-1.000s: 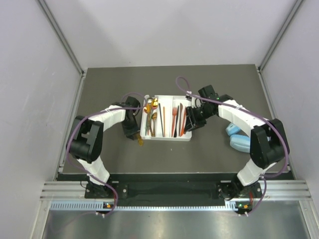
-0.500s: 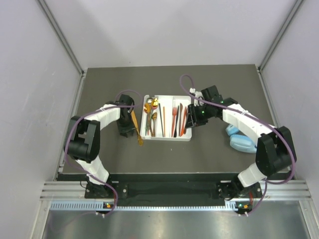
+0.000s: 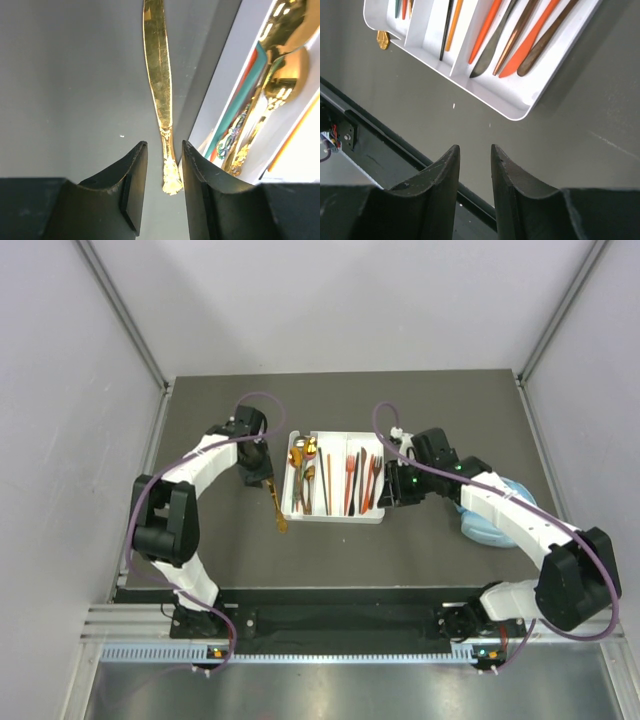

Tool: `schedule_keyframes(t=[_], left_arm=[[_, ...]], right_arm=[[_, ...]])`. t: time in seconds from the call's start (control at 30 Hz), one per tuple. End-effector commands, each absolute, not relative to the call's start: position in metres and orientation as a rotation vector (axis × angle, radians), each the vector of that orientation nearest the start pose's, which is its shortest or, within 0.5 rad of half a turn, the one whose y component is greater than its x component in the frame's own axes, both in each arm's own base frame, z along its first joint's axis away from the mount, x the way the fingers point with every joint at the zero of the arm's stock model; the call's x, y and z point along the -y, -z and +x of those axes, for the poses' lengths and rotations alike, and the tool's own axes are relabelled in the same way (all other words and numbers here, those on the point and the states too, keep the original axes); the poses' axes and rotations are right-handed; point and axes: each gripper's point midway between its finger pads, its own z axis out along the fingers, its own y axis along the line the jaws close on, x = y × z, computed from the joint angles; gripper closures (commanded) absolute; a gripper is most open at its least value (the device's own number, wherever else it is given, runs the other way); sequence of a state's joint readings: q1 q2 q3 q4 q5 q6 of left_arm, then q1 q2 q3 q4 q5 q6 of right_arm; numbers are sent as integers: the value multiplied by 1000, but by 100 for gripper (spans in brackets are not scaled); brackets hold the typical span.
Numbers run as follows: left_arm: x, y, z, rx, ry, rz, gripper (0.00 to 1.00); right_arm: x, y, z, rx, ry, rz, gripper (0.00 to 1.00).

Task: Sort the eating utensils into containers
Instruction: Move the knife to the center of the board.

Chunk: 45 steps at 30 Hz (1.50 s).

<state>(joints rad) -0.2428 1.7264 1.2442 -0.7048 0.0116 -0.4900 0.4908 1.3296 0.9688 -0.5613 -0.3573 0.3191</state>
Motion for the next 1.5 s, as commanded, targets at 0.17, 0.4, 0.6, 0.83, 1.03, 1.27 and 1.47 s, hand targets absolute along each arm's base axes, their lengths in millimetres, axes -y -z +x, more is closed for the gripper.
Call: schedule_keyframes(t=[0.17,0.4,0.6,0.83,1.03,1.27,1.47], left_arm=[[123,-41,341,-2813,274,-312,62],[136,-32,331,-2834,273,-279,62],[135,-12,318,-2887,231,-299,62],[117,19,299,-2998,60,-339,76],[118,31,252,-3110,53,-318,100],[119,32,185,-3217,98,-334,100],[149,10,152,-3236,202,-314,100]], right_arm=[[-216,-139,248,-2481,-775,-366,68],[-220,-130,247,-2495,-794,-370,68],[-219,-126,246,-2502,-793,-373,68],[-219,-129,244,-2494,-799,-376,68],[-218,-131,241,-2484,-805,-374,68],[-218,-135,239,-2466,-821,-383,67],[-228,-136,227,-2445,-885,-438,67]])
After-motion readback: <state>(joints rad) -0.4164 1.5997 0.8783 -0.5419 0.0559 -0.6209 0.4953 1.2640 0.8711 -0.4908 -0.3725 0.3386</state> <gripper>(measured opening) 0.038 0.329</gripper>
